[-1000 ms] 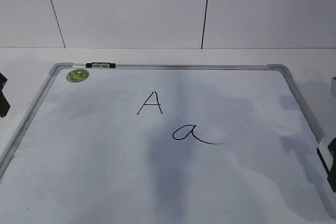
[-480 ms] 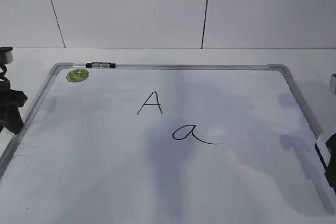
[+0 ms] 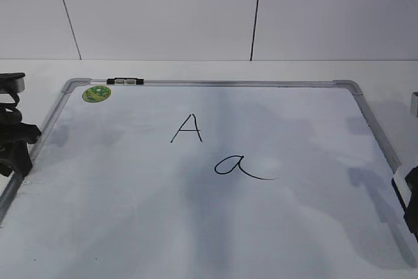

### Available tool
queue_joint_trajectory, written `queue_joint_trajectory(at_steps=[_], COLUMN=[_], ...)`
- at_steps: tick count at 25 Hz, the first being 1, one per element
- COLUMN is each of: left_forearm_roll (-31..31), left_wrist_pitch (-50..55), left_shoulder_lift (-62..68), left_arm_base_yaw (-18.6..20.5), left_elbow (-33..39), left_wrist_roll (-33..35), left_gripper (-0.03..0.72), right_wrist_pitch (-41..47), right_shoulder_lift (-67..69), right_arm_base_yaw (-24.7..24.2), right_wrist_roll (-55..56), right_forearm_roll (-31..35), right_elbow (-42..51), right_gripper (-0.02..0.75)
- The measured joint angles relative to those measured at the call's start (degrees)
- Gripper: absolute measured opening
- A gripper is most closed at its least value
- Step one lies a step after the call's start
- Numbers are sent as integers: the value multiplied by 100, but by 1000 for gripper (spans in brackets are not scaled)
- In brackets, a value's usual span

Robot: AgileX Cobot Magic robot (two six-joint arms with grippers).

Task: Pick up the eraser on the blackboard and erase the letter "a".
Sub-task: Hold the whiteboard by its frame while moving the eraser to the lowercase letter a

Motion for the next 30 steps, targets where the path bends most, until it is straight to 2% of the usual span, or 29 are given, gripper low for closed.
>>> queue_joint_trajectory(at_steps=[6,15,18,25,30], left_forearm_roll=[0,-47,-51,-65,-65], left_wrist_pitch=[0,24,33,33,33], left_shoulder_lift=[66,66,66,66,66], left_arm_base_yaw=[0,0,0,0,2], left_elbow=[-35,-61,-61,-61,-61], left_wrist_roll=[22,22,-13,-67,-76], left_gripper=[216,66,38,32,31], right_wrist_pitch=[-11,-22,-22,24,146], right_shoulder_lift=[0,0,0,10,466], right_arm_base_yaw=[0,0,0,22,411], right_wrist_roll=[0,0,0,-80,-98], right_forearm_roll=[0,0,0,0,-19], right_elbow=[0,0,0,-232,-929], right_gripper=[566,565,565,565,565])
